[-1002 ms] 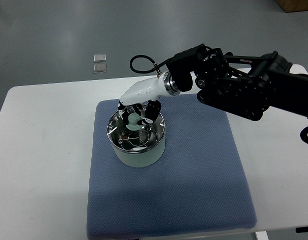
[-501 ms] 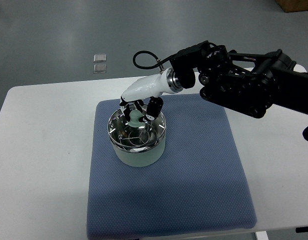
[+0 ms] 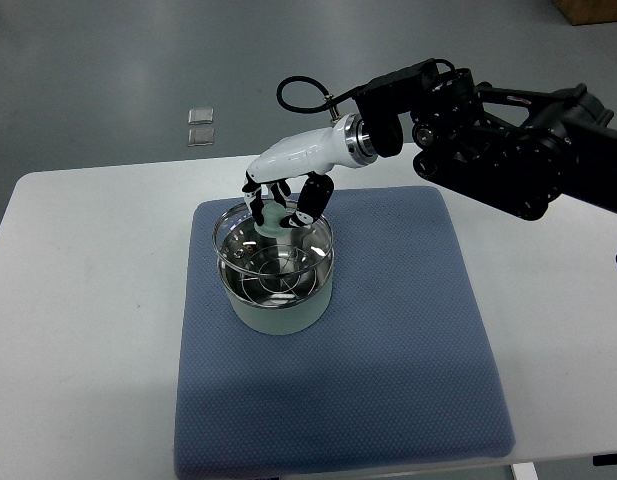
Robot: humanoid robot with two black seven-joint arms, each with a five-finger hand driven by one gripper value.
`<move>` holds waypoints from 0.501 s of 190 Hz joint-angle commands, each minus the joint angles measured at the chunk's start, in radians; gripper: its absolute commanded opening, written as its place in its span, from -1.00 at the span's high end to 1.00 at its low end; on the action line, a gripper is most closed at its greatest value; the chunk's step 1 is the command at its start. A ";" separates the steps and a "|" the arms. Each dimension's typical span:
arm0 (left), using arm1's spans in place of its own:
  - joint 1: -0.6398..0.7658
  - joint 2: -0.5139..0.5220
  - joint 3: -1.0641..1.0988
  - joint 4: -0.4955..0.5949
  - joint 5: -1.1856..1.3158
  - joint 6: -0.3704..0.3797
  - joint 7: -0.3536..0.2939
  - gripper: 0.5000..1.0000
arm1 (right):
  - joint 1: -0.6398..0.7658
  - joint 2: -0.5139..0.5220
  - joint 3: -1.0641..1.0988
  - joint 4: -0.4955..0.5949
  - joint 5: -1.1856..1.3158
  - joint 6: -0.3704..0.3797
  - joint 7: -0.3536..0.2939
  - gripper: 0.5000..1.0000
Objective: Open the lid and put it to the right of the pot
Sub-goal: 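Lift the glass lid off the pot with the right hand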
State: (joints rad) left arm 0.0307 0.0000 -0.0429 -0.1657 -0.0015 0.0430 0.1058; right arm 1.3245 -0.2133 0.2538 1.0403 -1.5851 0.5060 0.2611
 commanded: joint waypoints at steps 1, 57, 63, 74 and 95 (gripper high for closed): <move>0.000 0.000 0.000 0.000 0.000 0.000 0.000 -1.00 | 0.001 -0.024 0.007 0.004 0.001 0.005 0.007 1.00; 0.000 0.000 0.000 0.000 0.000 0.000 0.000 -1.00 | 0.030 -0.159 -0.002 0.012 0.001 0.005 0.041 1.00; 0.000 0.000 0.000 0.000 0.000 0.000 0.000 -1.00 | 0.027 -0.179 -0.004 0.012 0.001 0.005 0.043 1.00; 0.000 0.000 0.000 0.000 0.000 0.000 0.000 -1.00 | 0.022 -0.210 -0.005 0.012 0.001 0.003 0.046 1.00; 0.000 0.000 0.000 0.000 0.000 0.000 0.000 -1.00 | -0.005 -0.271 -0.010 0.012 0.001 -0.007 0.072 1.00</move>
State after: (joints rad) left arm 0.0307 0.0000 -0.0430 -0.1657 -0.0015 0.0430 0.1059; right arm 1.3441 -0.4313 0.2471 1.0523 -1.5843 0.5069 0.3117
